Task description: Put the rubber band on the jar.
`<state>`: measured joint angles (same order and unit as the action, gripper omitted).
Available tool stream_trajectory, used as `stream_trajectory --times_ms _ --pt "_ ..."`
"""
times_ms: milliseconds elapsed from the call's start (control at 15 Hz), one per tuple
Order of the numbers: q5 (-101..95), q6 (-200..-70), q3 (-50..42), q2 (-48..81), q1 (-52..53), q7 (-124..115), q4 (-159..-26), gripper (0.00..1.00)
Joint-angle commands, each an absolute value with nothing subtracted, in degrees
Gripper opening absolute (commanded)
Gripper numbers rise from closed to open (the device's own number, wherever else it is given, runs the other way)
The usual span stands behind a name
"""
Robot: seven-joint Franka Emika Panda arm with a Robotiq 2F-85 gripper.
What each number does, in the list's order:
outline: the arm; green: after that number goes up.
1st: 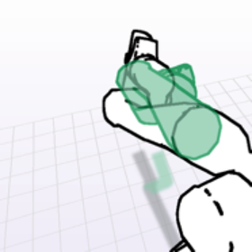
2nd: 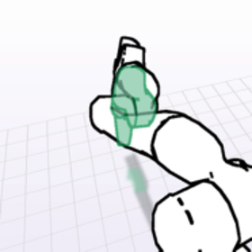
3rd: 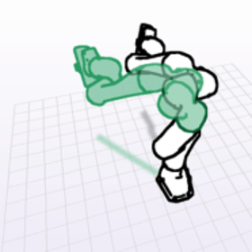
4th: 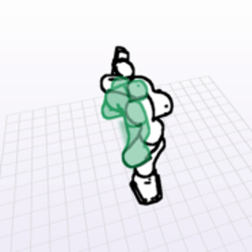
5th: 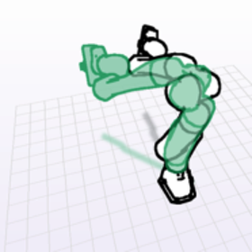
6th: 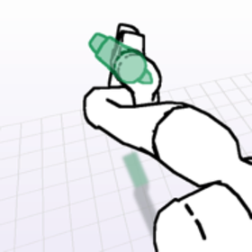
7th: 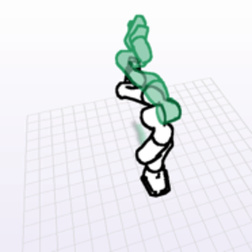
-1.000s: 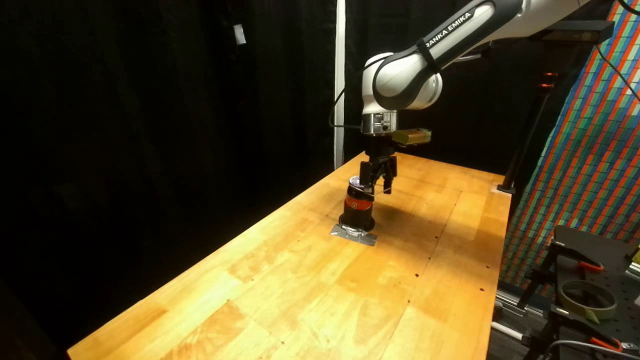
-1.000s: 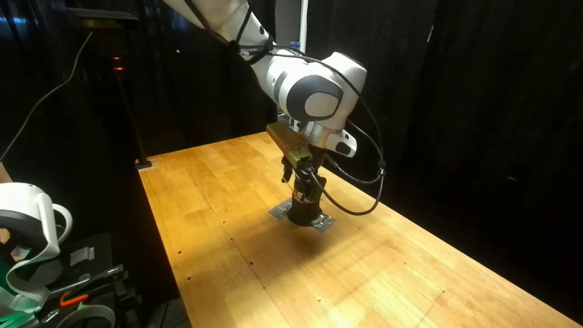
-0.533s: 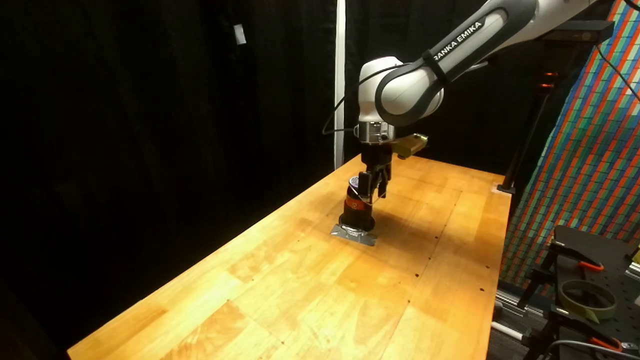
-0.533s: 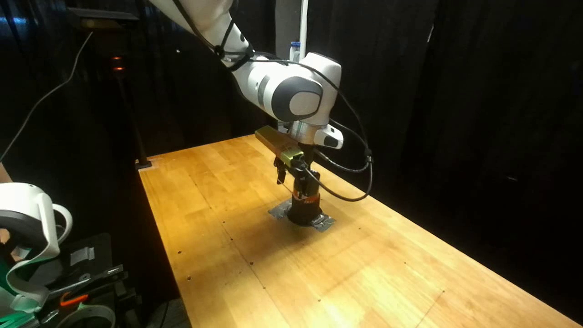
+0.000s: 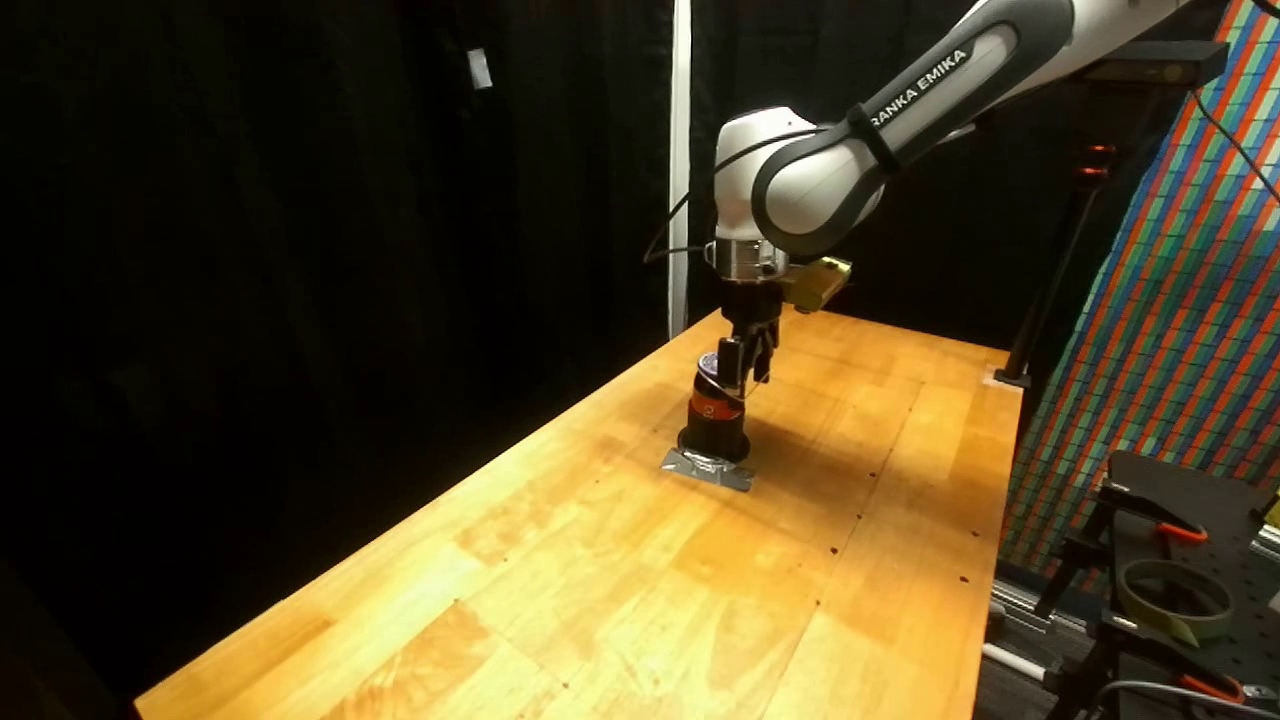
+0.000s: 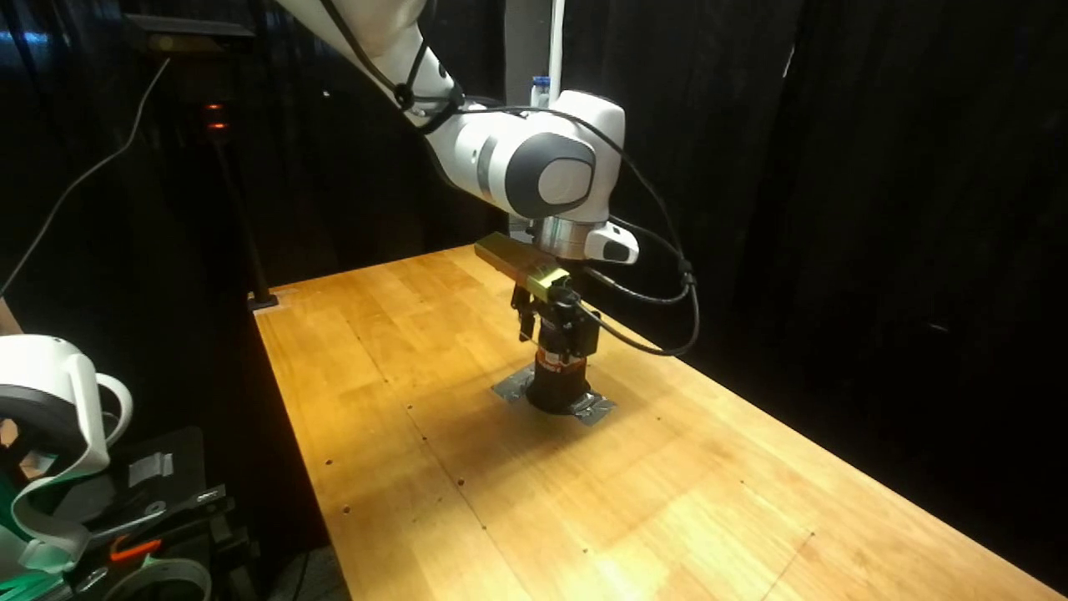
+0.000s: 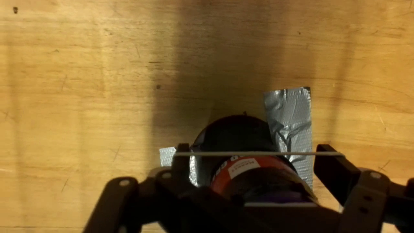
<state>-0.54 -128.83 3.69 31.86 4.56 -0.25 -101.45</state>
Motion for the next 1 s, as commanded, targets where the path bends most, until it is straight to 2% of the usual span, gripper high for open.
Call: stream_trajectory --times_ms 0,933 --pt "-2.71 -130.63 2.72 33.26 5.17 0.18 -99.24 1.00" --pt "-6.34 -130.80 2.55 37.79 7.00 1.51 -91.80 1.00"
